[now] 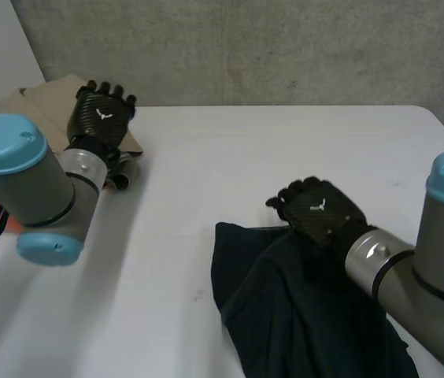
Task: Fold the laundry.
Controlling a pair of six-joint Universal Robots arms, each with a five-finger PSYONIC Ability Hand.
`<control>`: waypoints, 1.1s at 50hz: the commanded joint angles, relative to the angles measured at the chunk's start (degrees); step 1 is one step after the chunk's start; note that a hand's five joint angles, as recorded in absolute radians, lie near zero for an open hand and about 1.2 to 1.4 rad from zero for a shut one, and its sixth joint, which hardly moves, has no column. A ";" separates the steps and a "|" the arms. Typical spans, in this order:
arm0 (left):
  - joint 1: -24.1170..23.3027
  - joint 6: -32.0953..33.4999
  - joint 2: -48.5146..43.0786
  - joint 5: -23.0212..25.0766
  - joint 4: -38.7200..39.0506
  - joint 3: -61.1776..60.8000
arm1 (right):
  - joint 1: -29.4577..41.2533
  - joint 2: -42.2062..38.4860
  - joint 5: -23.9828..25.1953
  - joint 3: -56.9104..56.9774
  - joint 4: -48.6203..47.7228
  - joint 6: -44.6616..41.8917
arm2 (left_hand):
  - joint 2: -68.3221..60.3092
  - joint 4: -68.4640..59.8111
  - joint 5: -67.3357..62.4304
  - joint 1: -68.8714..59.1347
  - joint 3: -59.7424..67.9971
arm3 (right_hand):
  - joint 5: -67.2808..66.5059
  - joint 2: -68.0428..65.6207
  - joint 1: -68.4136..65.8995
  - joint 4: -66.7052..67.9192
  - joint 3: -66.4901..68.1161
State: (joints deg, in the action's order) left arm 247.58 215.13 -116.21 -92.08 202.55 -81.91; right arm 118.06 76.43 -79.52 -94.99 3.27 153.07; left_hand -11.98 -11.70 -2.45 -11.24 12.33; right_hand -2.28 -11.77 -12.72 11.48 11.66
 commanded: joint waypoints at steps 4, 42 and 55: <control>-11.41 -19.12 9.77 4.27 -13.31 -8.44 | -3.80 2.49 0.33 7.27 16.83 0.56 | -0.08 -0.36 0.39 -0.82 -0.26 | 2.28 1.77 2.72 -1.48 -1.66; -22.43 -33.39 -4.64 -1.34 -16.66 5.24 | -5.74 -11.22 6.57 16.75 8.59 -7.17 | -68.02 -68.30 -67.55 -68.76 67.67 | -67.72 -68.23 -67.28 68.52 68.34; -14.50 -17.82 -3.06 -1.18 -12.18 15.55 | -5.30 -3.31 1.47 22.57 7.97 6.80 | -68.02 -68.30 -67.55 -68.76 67.67 | -67.72 -68.23 -67.28 68.52 68.34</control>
State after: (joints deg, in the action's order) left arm 231.98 192.71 -119.61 -93.96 187.86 -67.56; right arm 112.78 69.13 -76.71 -71.92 9.99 155.34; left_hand -68.31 -68.47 -57.33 -64.50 68.06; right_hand -54.81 -66.61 -60.83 68.27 67.75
